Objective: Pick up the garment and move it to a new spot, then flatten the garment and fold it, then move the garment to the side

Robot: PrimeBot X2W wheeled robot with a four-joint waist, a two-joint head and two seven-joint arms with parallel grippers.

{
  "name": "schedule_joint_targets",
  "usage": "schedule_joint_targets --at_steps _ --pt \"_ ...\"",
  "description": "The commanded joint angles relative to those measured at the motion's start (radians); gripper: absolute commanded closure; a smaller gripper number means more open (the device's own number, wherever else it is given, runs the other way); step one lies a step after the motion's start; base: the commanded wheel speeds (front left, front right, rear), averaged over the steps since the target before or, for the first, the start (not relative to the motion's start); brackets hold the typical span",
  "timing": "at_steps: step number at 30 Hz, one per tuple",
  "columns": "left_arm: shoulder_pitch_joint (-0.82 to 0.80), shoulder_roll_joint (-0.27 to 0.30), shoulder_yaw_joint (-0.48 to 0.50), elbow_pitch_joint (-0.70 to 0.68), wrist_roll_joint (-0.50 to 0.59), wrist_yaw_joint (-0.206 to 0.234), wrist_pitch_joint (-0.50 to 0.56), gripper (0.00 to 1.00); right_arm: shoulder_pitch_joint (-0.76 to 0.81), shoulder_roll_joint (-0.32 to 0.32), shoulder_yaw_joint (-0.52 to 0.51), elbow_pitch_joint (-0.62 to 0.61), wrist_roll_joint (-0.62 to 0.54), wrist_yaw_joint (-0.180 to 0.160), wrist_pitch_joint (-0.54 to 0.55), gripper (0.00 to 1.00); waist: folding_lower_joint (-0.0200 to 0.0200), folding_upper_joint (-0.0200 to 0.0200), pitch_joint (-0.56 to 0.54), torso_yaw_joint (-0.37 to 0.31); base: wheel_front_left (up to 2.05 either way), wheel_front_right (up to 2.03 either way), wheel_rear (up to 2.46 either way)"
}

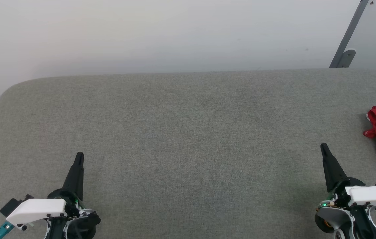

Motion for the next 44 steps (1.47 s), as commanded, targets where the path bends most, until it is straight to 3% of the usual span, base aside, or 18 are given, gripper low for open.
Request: schedule_joint_targets --at_steps 1,44 --pt "-0.014 0.000 0.003 -0.001 0.003 0.002 0.003 1.00 -0.003 0.001 -0.001 0.002 0.004 0.000 0.002 1.00 0.0000 0.0000 0.000 0.000 0.00 0.00 0.00" --pt "-0.015 -0.008 0.013 0.000 0.012 0.002 0.010 1.00 -0.003 0.001 0.000 0.002 0.004 0.000 0.001 1.00 0.0000 0.0000 0.000 0.000 0.00 0.00 0.00"
